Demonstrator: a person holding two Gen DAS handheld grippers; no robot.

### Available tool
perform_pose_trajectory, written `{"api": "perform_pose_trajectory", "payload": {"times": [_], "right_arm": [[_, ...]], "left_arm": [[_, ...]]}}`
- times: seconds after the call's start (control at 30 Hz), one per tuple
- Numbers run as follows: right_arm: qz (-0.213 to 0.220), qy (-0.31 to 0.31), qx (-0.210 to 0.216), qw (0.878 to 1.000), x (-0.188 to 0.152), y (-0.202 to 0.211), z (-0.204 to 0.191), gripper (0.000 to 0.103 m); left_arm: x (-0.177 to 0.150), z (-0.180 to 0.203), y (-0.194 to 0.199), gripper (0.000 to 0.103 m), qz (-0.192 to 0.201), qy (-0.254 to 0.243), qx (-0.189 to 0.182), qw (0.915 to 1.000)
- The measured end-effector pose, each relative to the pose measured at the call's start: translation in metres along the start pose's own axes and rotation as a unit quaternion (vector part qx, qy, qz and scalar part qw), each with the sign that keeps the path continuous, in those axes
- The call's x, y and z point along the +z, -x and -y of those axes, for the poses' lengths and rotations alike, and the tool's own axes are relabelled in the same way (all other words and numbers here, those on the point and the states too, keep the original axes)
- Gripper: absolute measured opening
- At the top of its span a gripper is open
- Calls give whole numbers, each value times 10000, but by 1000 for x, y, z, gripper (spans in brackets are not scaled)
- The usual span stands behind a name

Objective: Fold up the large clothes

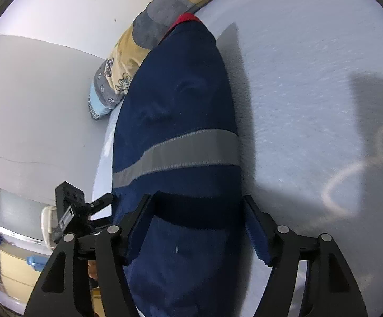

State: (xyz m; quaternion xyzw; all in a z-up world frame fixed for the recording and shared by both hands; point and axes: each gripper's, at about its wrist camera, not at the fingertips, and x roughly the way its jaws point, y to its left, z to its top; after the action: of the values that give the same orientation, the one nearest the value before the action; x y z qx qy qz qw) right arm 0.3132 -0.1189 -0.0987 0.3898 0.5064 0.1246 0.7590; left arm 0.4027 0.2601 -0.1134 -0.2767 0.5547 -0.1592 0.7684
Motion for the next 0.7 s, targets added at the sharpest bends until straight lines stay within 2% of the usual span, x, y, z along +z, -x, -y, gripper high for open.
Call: {"api": "perform_pose_trajectory", "payload": {"times": [0.2,0.37,0.43,0.47,0.5,0.57,0.6,0.67,0.7], "right_arm": [[-115,-20,367,9993,7,-17,2,76],[-77,199,285,9994,7,-24,-6,76],[-31,373,191,9991,3,-21,-12,75],[4,469,133,9988,2,-19,-15,72],[24,536,78,9985,1,-16,-18,70],[99,629,68,9979,2,-7,-23,59],[111,682,28,9976,3,-4,-26,56],[134,759,10,9970,3,2,-31,50],[159,829,40,9964,1,7,-35,49]], "left_arm": [[-1,2,-8,102,98,-27,-70,9999],[-3,16,-23,102,163,-50,-274,9995],[-7,26,-28,101,201,-214,-316,9991],[-9,35,-33,95,224,-340,-318,9987],[-12,46,-36,94,206,-524,-296,9980],[-15,62,-39,89,253,-841,-58,9961],[-16,66,-39,87,257,-905,-35,9956],[-18,68,-36,74,310,-851,-37,9959],[-18,68,-34,72,334,-804,-58,9962]]}}
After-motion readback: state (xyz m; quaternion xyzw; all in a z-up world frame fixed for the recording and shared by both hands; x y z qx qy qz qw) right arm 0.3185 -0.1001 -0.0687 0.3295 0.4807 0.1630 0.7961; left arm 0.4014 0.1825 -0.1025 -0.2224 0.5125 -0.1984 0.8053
